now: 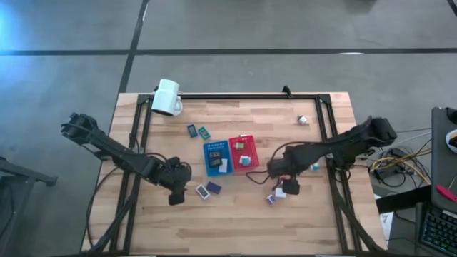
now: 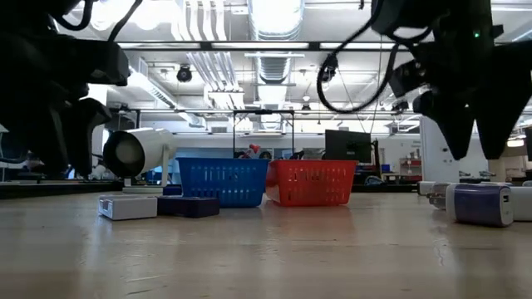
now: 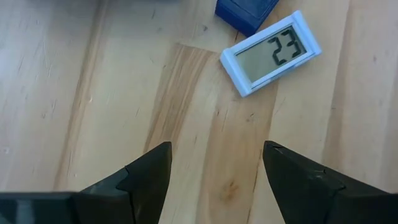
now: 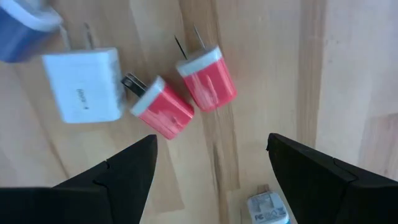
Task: Pick & Place Office items
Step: Put the top pink charger adapter into the red bin
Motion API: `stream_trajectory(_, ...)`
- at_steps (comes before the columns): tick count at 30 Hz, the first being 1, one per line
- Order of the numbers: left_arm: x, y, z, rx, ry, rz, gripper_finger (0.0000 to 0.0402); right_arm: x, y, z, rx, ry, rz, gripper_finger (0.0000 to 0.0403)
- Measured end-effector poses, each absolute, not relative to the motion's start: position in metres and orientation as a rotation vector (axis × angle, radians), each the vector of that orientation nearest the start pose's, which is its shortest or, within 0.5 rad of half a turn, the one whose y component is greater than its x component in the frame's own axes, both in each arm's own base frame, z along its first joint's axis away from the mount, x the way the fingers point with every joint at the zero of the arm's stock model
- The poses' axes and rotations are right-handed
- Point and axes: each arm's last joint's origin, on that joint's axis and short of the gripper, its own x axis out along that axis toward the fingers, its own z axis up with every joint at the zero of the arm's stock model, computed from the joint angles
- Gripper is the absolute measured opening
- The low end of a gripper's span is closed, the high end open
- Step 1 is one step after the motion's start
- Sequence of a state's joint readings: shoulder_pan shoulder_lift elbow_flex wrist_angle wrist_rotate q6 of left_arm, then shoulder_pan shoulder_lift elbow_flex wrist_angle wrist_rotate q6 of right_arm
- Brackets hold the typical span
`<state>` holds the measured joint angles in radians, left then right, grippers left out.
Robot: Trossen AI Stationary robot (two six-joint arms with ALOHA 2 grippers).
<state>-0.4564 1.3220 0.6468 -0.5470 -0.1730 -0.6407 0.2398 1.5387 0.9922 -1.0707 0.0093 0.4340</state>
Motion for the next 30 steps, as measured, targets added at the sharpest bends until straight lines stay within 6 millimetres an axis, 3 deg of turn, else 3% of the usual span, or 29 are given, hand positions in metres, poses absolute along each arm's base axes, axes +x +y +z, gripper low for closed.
stream_trajectory(30,0.198,-0.094,0.166,-0.197,1.177,0.111,0.0252,0.253,0.059,0.185,0.071,1.517,-0.181,0.0297)
